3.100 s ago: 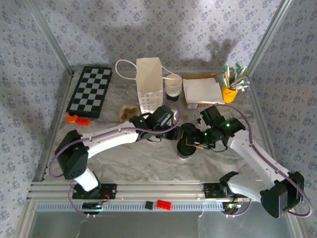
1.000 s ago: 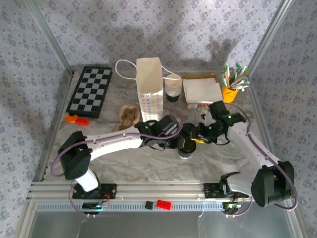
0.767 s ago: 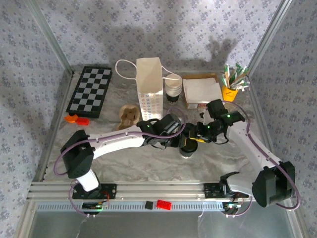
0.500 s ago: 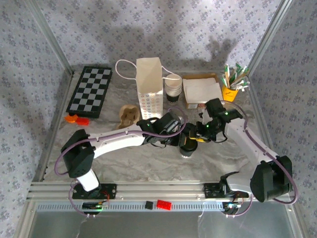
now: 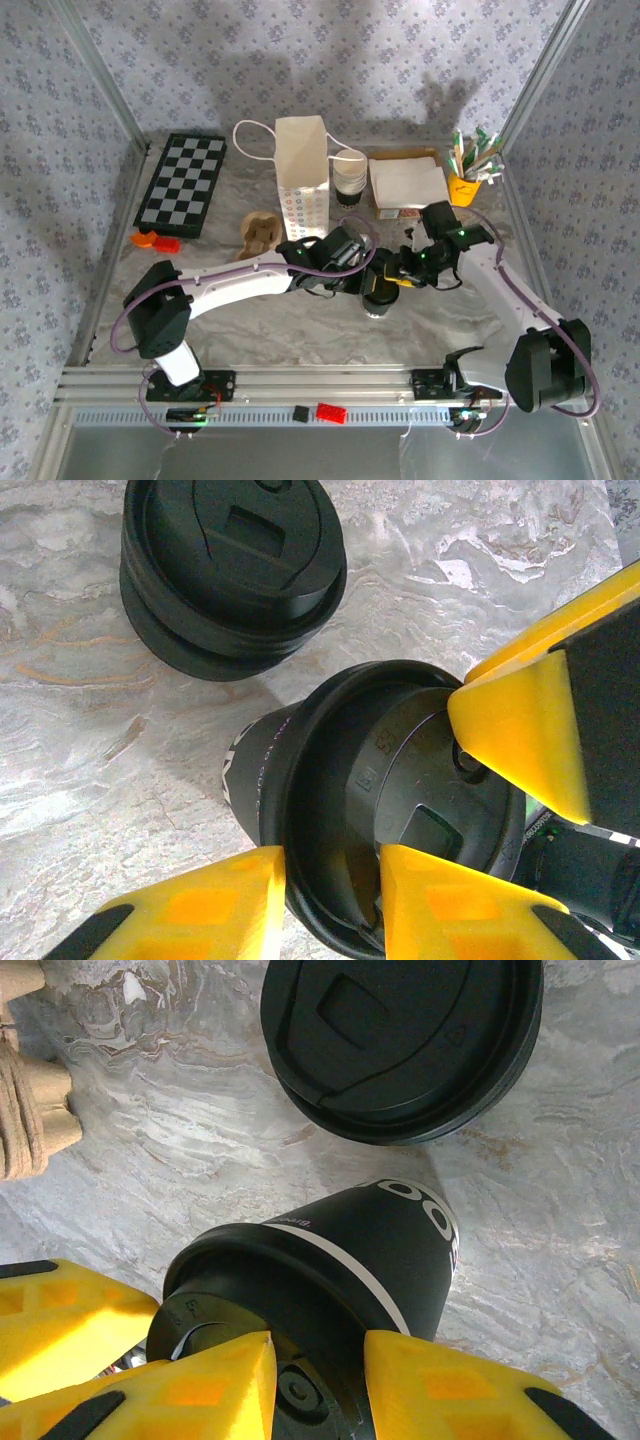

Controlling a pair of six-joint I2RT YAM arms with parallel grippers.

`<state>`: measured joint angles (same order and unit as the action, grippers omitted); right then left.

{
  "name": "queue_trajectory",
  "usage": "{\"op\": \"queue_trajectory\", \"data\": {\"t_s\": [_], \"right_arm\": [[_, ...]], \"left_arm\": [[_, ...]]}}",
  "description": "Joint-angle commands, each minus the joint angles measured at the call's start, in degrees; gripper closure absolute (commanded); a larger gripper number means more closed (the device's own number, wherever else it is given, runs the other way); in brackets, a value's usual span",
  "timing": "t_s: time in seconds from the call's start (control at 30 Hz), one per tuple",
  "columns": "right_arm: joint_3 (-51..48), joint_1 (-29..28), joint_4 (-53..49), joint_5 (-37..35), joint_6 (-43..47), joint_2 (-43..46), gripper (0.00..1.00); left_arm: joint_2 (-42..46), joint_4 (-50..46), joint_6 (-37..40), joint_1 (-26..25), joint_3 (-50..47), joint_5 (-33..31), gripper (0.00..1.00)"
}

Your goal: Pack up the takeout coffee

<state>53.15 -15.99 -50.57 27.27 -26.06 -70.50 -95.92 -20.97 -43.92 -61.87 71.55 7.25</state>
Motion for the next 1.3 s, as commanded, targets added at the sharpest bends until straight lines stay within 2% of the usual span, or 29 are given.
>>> {"op": "queue_trajectory", "data": {"t_s": [0.0, 0.13, 0.3, 0.6, 0.73, 0.87, 0.97, 1.1, 1.17, 1.27], "right_arm": [[-1.3, -0.3, -2.7, -2.9, -0.2, 0.5, 0.67], [0.1, -0.2, -3.5, -2.9, -2.4, 1.8, 0.64], [-0.6, -0.7, -4.0, -2.6, -2.6, 3.7, 0.57], [-1.5, -3.8, -4.1, -1.8, -7.1, 7.2, 0.54], [0.3, -3.2, -6.1, -1.8, -6.7, 7.3, 0.53], [1.2, -2.5, -6.2, -1.1, -4.3, 5.2, 0.54], [4.5, -2.9, -6.2, -0.6, -1.0, 3.9, 0.54], [8.0, -1.8, -8.3, -2.0, 3.5, 1.0, 0.51], [9.7, -2.3, -7.7, -2.3, 7.0, -1.1, 0.5], [10.4, -3.5, -5.8, -2.1, 7.3, -3.9, 0.49]], "left_arm": [[-1.7, -3.3, 1.6, 0.4, 1.1, -1.2, 0.7], [-1.7, -3.3, 1.7, 0.5, 2.5, -1.1, 0.65], [-2.3, -3.1, 2.3, 0.6, 4.0, -1.3, 0.63], [-2.7, -3.2, 4.6, 2.4, 6.0, -1.4, 0.65], [-1.5, -0.1, 6.3, 2.3, 6.4, 1.1, 0.64], [-0.2, -2.6, 7.1, 2.6, 6.5, -0.1, 0.63], [3.0, -4.8, 4.2, 2.6, 4.8, -2.8, 0.64], [6.8, -7.2, -6.2, 1.4, 1.4, -4.7, 0.61], [8.1, -6.2, -10.1, -0.3, -0.6, -5.2, 0.61], [9.0, -3.1, -13.4, -2.0, -3.5, -5.2, 0.6]]}}
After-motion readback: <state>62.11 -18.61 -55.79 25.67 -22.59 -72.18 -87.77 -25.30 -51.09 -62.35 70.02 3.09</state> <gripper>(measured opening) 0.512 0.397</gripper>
